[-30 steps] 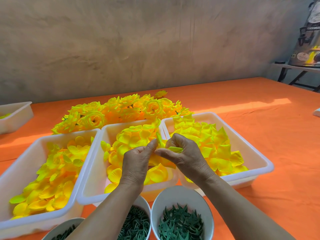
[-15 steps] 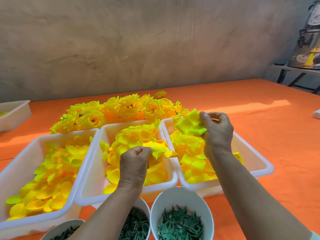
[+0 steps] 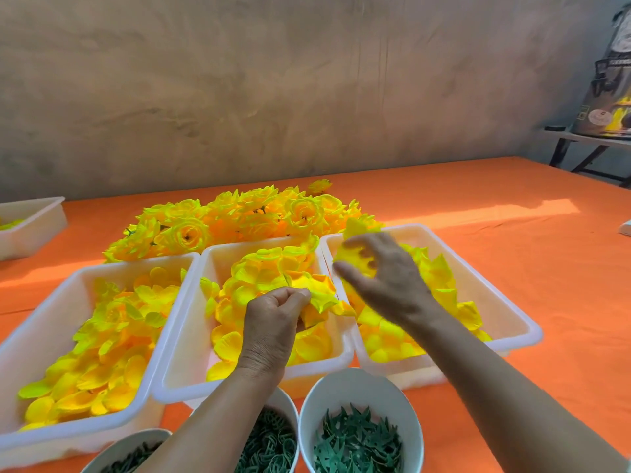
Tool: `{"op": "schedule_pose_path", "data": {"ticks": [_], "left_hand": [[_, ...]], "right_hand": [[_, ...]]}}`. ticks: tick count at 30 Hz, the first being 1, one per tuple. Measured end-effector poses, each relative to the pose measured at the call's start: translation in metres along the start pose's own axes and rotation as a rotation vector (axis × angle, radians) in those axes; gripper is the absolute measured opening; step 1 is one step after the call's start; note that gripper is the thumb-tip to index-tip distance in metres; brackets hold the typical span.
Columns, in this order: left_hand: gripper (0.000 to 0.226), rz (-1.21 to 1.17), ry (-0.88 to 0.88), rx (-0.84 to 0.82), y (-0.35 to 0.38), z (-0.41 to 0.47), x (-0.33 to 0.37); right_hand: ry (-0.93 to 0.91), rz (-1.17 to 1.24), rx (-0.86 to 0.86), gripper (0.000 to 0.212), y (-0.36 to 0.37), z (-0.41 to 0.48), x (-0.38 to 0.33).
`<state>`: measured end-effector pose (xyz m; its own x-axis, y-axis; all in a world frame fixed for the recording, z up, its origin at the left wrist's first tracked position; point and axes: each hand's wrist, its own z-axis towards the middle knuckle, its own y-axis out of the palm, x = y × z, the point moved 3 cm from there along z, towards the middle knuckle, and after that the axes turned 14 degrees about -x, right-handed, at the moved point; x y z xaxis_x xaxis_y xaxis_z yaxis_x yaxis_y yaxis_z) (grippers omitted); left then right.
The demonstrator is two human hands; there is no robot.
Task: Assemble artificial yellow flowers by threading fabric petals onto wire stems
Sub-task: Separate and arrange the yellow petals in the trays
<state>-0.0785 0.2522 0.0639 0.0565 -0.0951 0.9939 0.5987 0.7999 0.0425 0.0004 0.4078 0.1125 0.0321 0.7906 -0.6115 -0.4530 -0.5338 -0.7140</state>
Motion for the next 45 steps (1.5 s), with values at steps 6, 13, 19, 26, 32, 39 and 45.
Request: {"op": "schedule_pose_path", "data": {"ticks": [6, 13, 19, 26, 32, 39, 45], "left_hand": [[0.028, 0.033, 0.012, 0.007, 0.000, -0.001, 0.000], [0.035, -0.058, -0.031, 0.012, 0.003, -0.003, 0.003], [0.015, 0.076, -0.034, 0.033, 0.003, -0.005, 0.003], [0.028, 0.115, -0.023, 0.019, 0.002, -0.004, 0.003], [0.035, 0.184, -0.028, 0.008, 0.003, -0.005, 0.002], [0.025, 0.188, -0.029, 0.019, 0.003, -0.006, 0.004], [0.038, 0.156, -0.027, 0.048, 0.001, -0.005, 0.002]], "right_hand": [[-0.139, 0.022, -0.237, 0.052, 0.041, -0.026, -0.017], [-0.076, 0.170, -0.169, 0.040, 0.039, -0.023, -0.012], [0.029, 0.426, -0.119, 0.010, 0.035, -0.019, -0.001], [0.035, 0.408, -0.040, 0.025, 0.037, -0.017, 0.001], [0.057, 0.457, 0.039, 0.033, 0.033, -0.018, 0.007], [-0.032, 0.567, -0.037, 0.034, 0.036, -0.018, 0.005], [0.003, 0.794, -0.107, 0.023, 0.033, -0.016, 0.006]]}}
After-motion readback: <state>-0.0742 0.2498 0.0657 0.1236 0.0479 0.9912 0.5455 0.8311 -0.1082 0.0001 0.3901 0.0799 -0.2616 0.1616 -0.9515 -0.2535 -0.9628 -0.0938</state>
